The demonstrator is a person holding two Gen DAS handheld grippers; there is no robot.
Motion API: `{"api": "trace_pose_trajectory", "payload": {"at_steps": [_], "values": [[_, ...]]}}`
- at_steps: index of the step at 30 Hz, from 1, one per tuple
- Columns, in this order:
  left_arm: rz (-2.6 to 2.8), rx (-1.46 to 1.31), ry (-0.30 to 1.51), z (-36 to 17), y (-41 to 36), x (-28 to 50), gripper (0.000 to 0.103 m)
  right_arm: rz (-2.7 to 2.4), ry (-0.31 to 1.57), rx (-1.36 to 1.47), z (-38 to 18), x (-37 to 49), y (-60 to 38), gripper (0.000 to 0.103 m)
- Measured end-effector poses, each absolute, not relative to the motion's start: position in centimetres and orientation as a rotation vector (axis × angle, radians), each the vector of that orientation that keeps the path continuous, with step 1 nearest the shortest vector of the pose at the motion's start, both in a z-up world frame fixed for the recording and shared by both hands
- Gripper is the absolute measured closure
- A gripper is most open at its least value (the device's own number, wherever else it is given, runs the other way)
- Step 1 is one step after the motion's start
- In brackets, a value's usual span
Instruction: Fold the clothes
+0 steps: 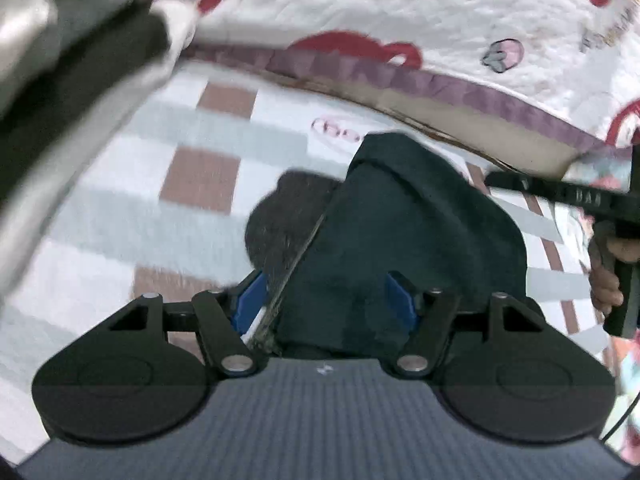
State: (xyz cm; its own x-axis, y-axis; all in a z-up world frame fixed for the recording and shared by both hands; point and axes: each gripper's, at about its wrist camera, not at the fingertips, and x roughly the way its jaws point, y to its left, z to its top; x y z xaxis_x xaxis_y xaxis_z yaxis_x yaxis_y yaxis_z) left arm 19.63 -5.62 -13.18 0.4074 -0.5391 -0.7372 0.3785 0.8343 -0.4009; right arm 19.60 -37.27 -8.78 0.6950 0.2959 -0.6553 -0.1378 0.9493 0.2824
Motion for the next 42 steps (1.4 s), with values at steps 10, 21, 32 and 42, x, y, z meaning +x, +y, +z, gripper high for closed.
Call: {"api": "trace_pose_trajectory", "payload": {"at_steps": [10,21,32,42], "values": [[-0.533,-0.094,1.084,-16.5,-7.3,19.4,0.042,0.373,0.901,-0.086,-11.3,27.9,-29.7,0.081],[-0.479,-0.126,1.102,-16.4,-6.3,20.3,0.039,0.03,0.845,-0.035,-10.4,27.8,-34.8,0.103],[-0.438,-0.247,1.089,-14.7,-4.2,21.9,0.04,-0.075,0.758,0.517,-10.6,12.9,-42.4,0.051],[-0.599,-0.294,1.053,-14.4,-5.9,23.0,0.036,-0.07,0.751,1.018,-16.9,4.4,-45.6,0.05]]}}
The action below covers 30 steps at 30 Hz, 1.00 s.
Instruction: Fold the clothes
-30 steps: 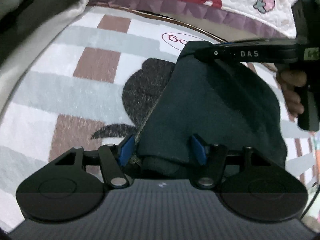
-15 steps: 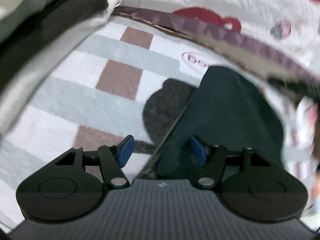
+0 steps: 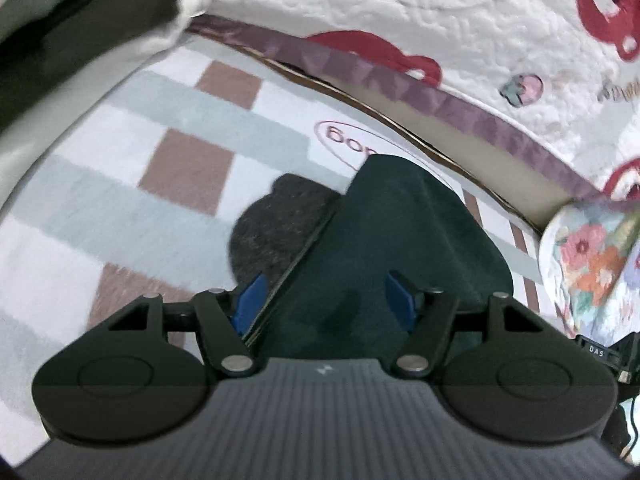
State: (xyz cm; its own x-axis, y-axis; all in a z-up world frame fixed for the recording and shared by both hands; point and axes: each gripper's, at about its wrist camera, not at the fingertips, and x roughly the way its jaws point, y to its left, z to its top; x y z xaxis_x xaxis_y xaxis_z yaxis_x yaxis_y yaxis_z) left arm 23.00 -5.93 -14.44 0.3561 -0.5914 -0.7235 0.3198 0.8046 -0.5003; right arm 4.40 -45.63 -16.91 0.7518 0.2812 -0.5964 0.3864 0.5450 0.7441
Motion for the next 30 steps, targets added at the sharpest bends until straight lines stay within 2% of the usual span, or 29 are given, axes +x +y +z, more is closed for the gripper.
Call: {"api": "trace_pose_trajectory", "payload": {"at_steps": [3,7,10,11,12,14,17,20,22,24,25,26,30], "values": [[-0.628,-0.199,1.093,-15.3,-7.1,23.5,0.035,-0.047,0.77,1.026,-17.6,4.7,-44.6,0.046],[-0.562,-0.318,1.197,-17.7,-5.9,24.7,0.037,-0.038,0.805,0.973,-18.5,5.8,-43.8,0.04],[-0.564,-0.49,1.252,-19.3,-4.7,25.0,0.045,-0.02,0.793,0.967,-19.4,6.5,-43.7,0.033],[-0.571,-0.482,1.246,-19.3,-4.9,24.9,0.053,-0.009,0.773,0.983,-19.8,6.5,-44.0,0.033],[-0.583,-0.483,1.239,-19.3,-5.1,24.8,0.063,0.005,0.752,0.997,-20.0,6.6,-44.2,0.036],[-0.598,-0.461,1.212,-18.9,-5.6,24.3,0.066,0.036,0.721,0.973,-19.1,7.0,-44.4,0.059],[-0.662,-0.471,1.158,-18.0,-6.2,23.7,0.071,0.08,0.654,0.901,-16.2,7.4,-44.7,0.072],[-0.753,-0.432,1.067,-16.4,-8.2,23.0,0.071,0.042,0.598,0.78,-12.7,8.3,-45.6,0.072],[-0.765,-0.344,1.022,-15.5,-10.2,22.5,0.07,-0.023,0.643,0.59,-11.4,9.7,-46.0,0.072],[-0.727,-0.312,1.032,-16.0,-10.8,22.5,0.059,-0.101,0.741,0.502,-12.2,11.2,-47.1,0.071],[-0.703,-0.303,1.044,-16.4,-10.9,22.6,0.059,-0.127,0.777,0.501,-13.0,11.7,-47.7,0.07],[-0.679,-0.294,1.056,-16.7,-11.0,22.7,0.053,-0.139,0.791,0.504,-13.8,11.8,-48.1,0.069],[-0.664,-0.488,1.127,-17.9,-8.9,24.0,0.049,-0.148,0.797,0.511,-15.1,11.7,-48.9,0.068]]}}
